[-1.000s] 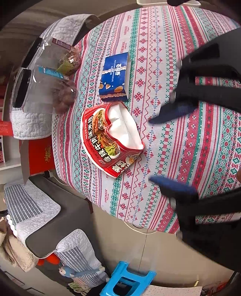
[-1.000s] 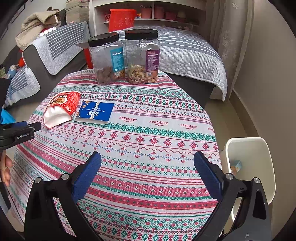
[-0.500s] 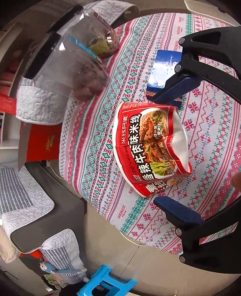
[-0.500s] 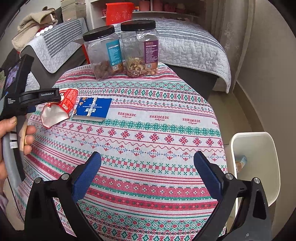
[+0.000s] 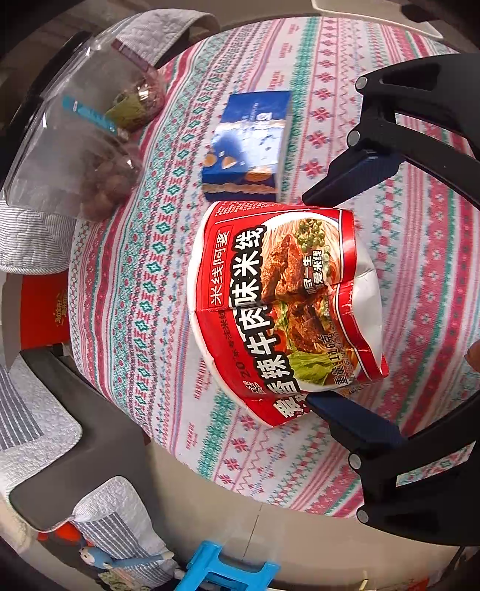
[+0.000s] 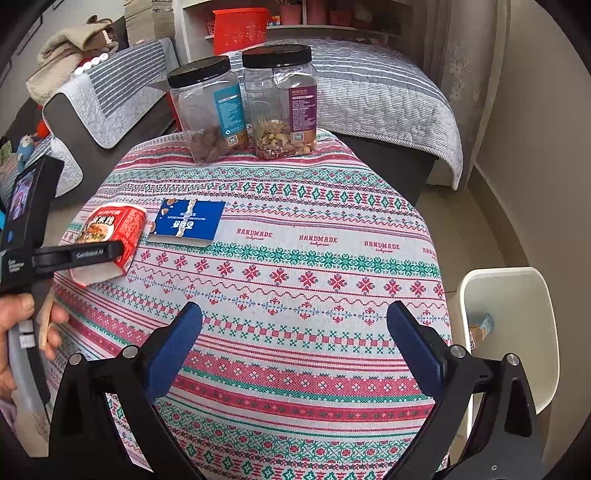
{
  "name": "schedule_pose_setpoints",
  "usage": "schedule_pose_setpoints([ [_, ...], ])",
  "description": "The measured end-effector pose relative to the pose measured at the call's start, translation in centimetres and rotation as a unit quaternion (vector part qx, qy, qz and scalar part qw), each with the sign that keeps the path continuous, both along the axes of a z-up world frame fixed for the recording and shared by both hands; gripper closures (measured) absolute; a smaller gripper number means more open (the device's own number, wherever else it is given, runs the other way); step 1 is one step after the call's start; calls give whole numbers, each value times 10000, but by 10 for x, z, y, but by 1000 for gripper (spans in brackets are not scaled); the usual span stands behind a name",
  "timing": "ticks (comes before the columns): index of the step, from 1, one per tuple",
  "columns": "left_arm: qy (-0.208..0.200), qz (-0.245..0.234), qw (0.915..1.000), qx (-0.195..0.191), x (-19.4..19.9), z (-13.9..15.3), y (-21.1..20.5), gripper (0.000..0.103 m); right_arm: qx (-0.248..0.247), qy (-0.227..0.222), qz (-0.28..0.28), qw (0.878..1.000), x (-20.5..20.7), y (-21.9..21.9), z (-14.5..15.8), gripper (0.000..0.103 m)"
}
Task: Collect trash
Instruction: 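Grasp the blue biscuit box with the right tool while the left holds the noodle cup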
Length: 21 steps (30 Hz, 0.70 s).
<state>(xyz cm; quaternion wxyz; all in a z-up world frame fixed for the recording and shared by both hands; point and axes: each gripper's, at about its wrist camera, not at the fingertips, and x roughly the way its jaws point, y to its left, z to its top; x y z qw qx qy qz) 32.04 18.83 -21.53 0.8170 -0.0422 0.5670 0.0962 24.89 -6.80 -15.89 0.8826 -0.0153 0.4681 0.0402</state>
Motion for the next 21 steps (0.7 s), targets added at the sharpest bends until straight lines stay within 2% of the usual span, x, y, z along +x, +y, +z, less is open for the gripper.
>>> schedule_pose_setpoints([
  [5, -7, 3, 9997, -261, -55, 21, -10, 8, -199, -226, 178, 9994, 5, 11, -6, 7],
  [9, -162, 18, 9993, -345, -95, 38, -18, 8, -483, -441, 824, 9945, 16, 34, -15, 7],
  [10, -214, 25, 9991, -356, -100, 41, -18, 8, -464, -374, 876, 9944, 22, 38, -20, 7],
  [14, -492, 143, 9983, -283, -106, 59, -10, 7, -126, -11, 468, 9988, 52, 45, -39, 7],
  [17, -689, 271, 9966, -366, -106, 75, 4, 7, 119, 236, 303, 9992, 74, 61, -48, 7],
  [19, -802, 310, 9956, -374, -105, 85, 13, 7, 91, 190, 364, 9991, 88, 76, -48, 7],
  [21, -881, 359, 9947, -400, -106, 91, 22, 7, -107, 76, 763, 9970, 100, 95, -44, 7],
])
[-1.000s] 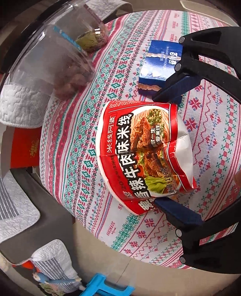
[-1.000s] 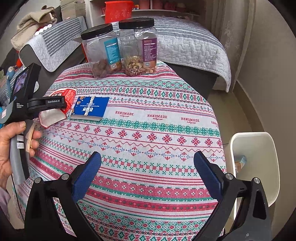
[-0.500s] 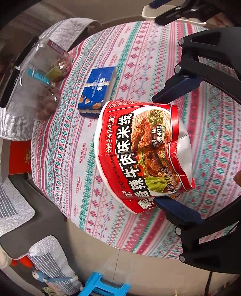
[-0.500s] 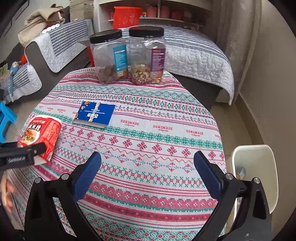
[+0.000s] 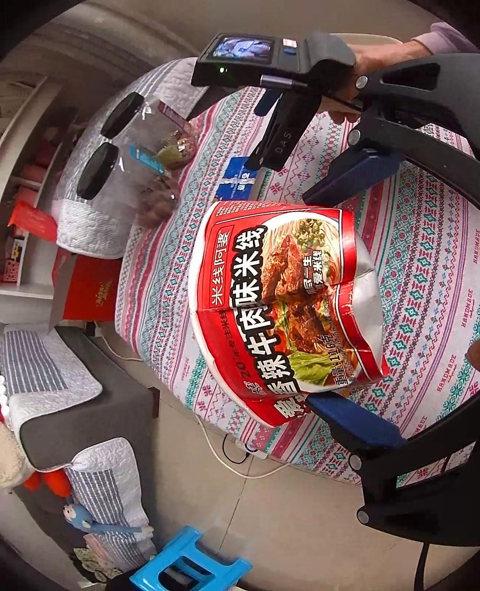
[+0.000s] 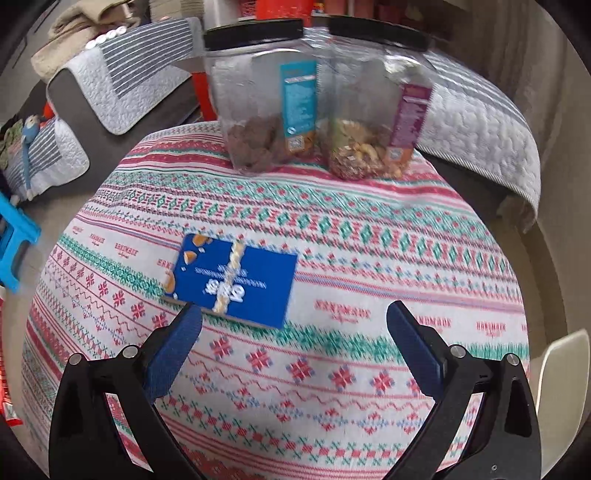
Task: Collect trash
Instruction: 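Grasp the blue biscuit box with the right tool while the left holds the noodle cup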
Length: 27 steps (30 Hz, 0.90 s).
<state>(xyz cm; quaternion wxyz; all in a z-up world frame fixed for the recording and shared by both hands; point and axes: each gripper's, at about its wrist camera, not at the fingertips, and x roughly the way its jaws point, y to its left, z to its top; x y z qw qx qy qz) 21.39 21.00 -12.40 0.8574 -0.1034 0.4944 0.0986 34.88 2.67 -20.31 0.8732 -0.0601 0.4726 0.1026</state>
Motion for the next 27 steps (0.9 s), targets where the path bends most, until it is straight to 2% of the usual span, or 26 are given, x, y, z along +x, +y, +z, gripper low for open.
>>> schedule_pose_setpoints([
  [2, -70, 70, 9999, -89, -2, 6, 11, 7, -224, 173, 801, 9964, 8, 17, -3, 7],
  [3, -92, 96, 9998, -124, -2, 8, 15, 7, -482, 194, 1364, 9893, 8, 27, -6, 7],
  [5, -111, 142, 9997, -165, -3, 11, 22, 7, -864, 58, 2078, 9743, 6, 41, -10, 7],
  [8, -149, 176, 9995, -211, -5, 15, 29, 7, -884, 202, 2511, 9637, 13, 53, -18, 7],
  [13, -196, 177, 9994, -243, -3, 18, 28, 7, -1049, 509, 2629, 9578, 31, 69, -42, 9],
  [14, -197, 164, 9994, -232, -1, 19, 28, 7, -887, 537, 2604, 9599, 32, 68, -40, 26],
  [15, -194, 149, 9995, -215, -1, 19, 27, 7, -699, 606, 2538, 9628, 32, 64, -38, 35],
  [16, -194, 143, 9995, -210, -2, 19, 28, 7, -704, 595, 2446, 9652, 30, 62, -36, 43],
  [17, -198, 145, 9995, -211, -2, 19, 27, 7, -765, 572, 2436, 9652, 26, 62, -34, 47],
  [20, -207, 150, 9995, -210, -2, 19, 27, 7, -837, 512, 2334, 9674, 9, 54, -32, 50],
  [27, -275, 73, 9995, -114, -8, 24, 18, 7, -503, 391, 1851, 9807, -41, 20, -16, 52],
])
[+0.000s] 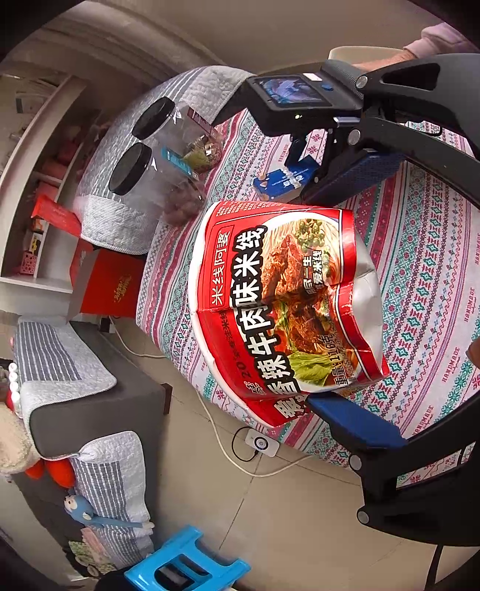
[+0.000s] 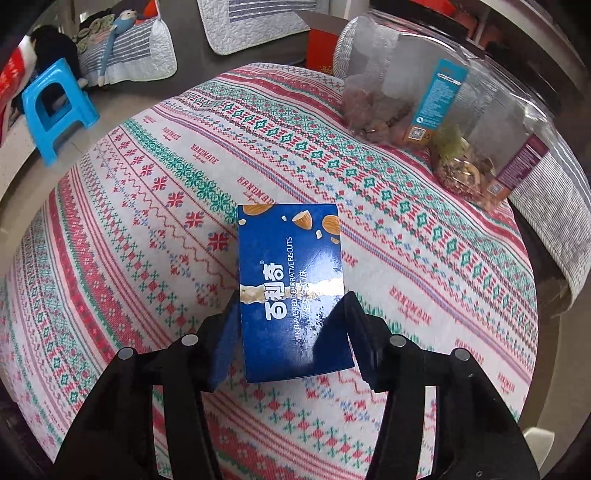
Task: Collect trash
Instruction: 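Grasp the blue biscuit box with the right tool while the left holds the noodle cup, then carry the biscuit box to the wastebasket and open the right tool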
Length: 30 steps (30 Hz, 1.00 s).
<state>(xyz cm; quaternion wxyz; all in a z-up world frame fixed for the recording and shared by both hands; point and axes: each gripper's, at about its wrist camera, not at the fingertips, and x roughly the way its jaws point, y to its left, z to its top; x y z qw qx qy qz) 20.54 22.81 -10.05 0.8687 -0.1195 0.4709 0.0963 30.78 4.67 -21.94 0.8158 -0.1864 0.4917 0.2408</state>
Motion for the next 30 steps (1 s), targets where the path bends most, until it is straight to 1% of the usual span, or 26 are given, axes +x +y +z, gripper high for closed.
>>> schedule_pose_setpoints([
  [8, 4, -159, 9998, 112, -4, 1, -20, 7, 269, -173, -593, 9977, -63, -52, 26, 51],
  [10, 22, -228, 9997, 121, -4, 0, -27, 7, 395, -177, -732, 9964, -63, -62, 31, 51],
  [18, 37, -560, 9982, 229, -8, -5, -66, 7, 841, -311, -1178, 9890, -100, -108, 64, 51],
  [25, 16, -850, 9959, 324, -8, -7, -102, 7, 997, -584, -1400, 9834, -126, -153, 88, 50],
  [30, 83, -1090, 9931, 428, -6, -13, -130, 7, 1085, -716, -1603, 9785, -139, -184, 96, 50],
])
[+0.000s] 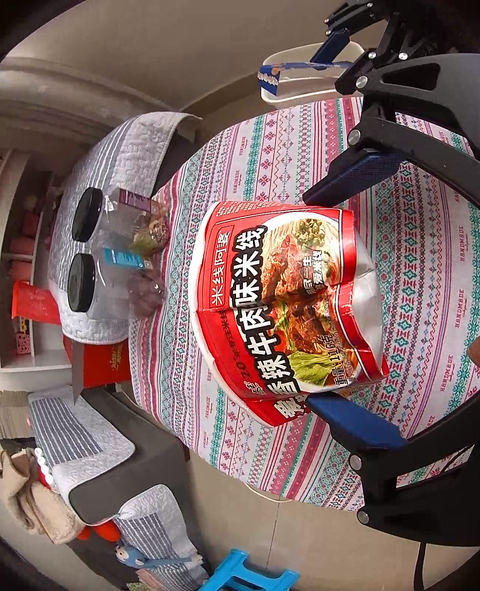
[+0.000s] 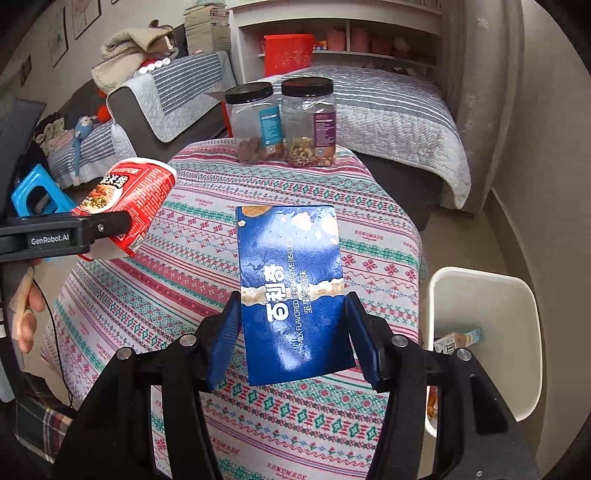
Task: Collect trash
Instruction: 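Carry the biscuit box to the wastebasket and open the right tool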
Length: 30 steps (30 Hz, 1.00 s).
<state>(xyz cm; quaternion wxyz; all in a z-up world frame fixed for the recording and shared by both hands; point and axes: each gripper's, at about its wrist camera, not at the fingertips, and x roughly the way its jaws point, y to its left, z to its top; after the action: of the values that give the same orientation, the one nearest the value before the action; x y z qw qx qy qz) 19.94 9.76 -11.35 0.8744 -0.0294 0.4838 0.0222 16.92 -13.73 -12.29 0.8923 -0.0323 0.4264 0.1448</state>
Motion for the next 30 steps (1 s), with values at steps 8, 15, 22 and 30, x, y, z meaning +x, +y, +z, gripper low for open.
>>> schedule_pose_setpoints([
  [8, 80, -330, 9994, 112, 3, -7, -46, 7, 140, -188, -440, 9988, -15, -53, 11, 49],
  [15, 111, -636, 9978, 140, 7, -12, -91, 7, -64, -311, -1028, 9942, -21, -108, 8, 49],
  [22, 38, -983, 9951, 64, 7, -7, -146, 7, -602, -264, -1661, 9839, -14, -158, -7, 47],
  [30, -341, -1562, 9871, -62, -4, 3, -219, 7, -804, -235, -2339, 9687, -18, -198, -6, 24],
])
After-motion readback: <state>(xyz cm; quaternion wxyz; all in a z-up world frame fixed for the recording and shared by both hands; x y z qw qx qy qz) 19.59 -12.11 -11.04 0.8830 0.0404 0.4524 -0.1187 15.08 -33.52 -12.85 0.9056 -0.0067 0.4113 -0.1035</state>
